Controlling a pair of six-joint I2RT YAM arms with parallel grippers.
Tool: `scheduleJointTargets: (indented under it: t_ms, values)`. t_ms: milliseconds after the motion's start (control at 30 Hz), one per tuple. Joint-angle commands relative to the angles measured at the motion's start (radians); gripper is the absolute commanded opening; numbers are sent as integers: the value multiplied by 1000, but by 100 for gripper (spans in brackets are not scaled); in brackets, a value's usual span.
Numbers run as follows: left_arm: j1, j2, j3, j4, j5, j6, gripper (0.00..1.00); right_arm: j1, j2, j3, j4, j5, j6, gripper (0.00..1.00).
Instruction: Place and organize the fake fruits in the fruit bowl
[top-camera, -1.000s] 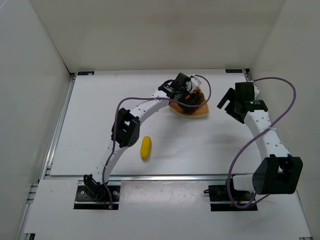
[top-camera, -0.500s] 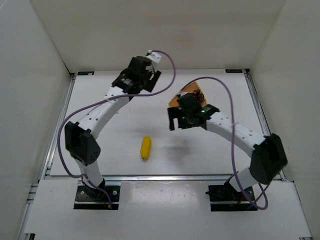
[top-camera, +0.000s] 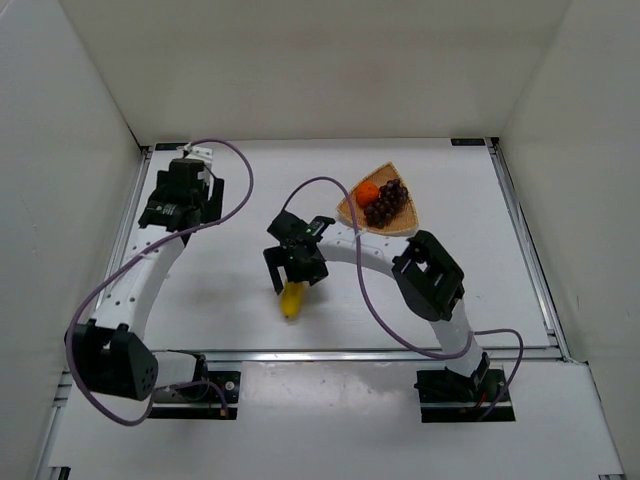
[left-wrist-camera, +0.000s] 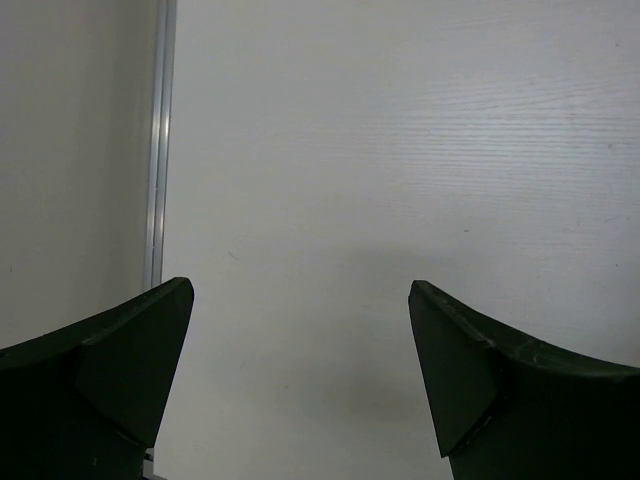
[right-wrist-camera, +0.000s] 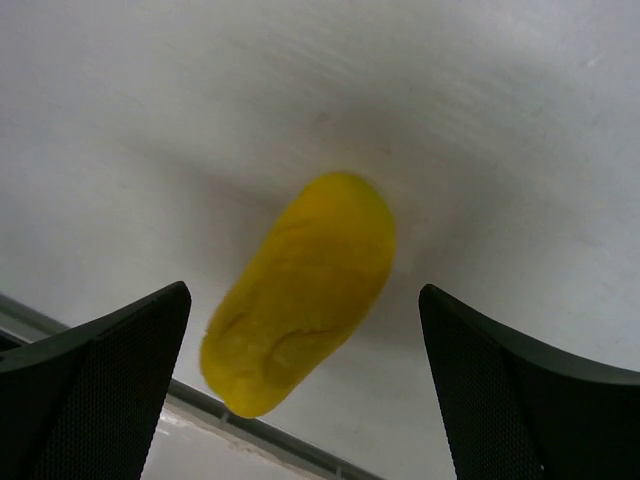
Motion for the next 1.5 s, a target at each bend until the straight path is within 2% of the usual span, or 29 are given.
scheduleJointTargets:
  t_ms: [0,67,167,200,267,300,333,433,500,600,633,767,833,967,1167,1267,1367,1400,1467]
  values:
    - [39,-97,-60,15,39,-43,100,20,18,-3,-112,-2,59,99]
    - [51,-127,-83,15,71,-59,100,31,18,-3,-121,26,69,97]
    - [76,-137,-95,15,111,-68,100,40,-3,-42,-112,46,69,80]
    - [88,-137,-95,15,120,-77,100,40,-3,-42,-112,37,60,66]
    - [99,-137,-95,6,120,-77,100,49,-17,-53,-112,28,50,50]
    - [108,-137,-95,6,129,-77,100,49,-26,-53,-103,37,50,31]
    - [108,-137,-85,6,130,-77,100,49,-41,-65,-103,50,50,24]
    - [108,-146,-76,-4,140,-77,100,40,-138,-102,-103,147,50,17]
    - [108,-146,-75,-4,140,-77,100,-21,-235,-143,-103,194,40,16]
    - [108,-146,-75,-4,140,-77,100,-170,-345,-185,-112,260,-3,16]
    - [117,-135,-75,-4,140,-77,100,-260,-374,-205,-121,282,-12,16]
    - [127,-124,-66,-13,140,-77,100,-490,-359,-196,-158,293,0,9]
    - [136,-115,-66,-13,140,-77,100,-604,-335,-174,-158,210,29,9]
    - [145,-85,-57,-13,111,-68,100,-742,-249,-119,-115,83,112,7]
    - [145,-14,-25,-13,82,-57,100,-782,-123,29,-117,23,135,7]
    - [145,33,-3,-13,73,-57,100,-782,-72,72,-126,14,146,12]
    - [145,66,18,-13,73,-57,100,-791,-48,85,-126,3,155,32]
    - [145,75,29,-22,73,-57,100,-791,-39,85,-138,3,155,49]
    - [145,89,40,-22,73,-57,100,-791,-39,85,-147,14,155,64]
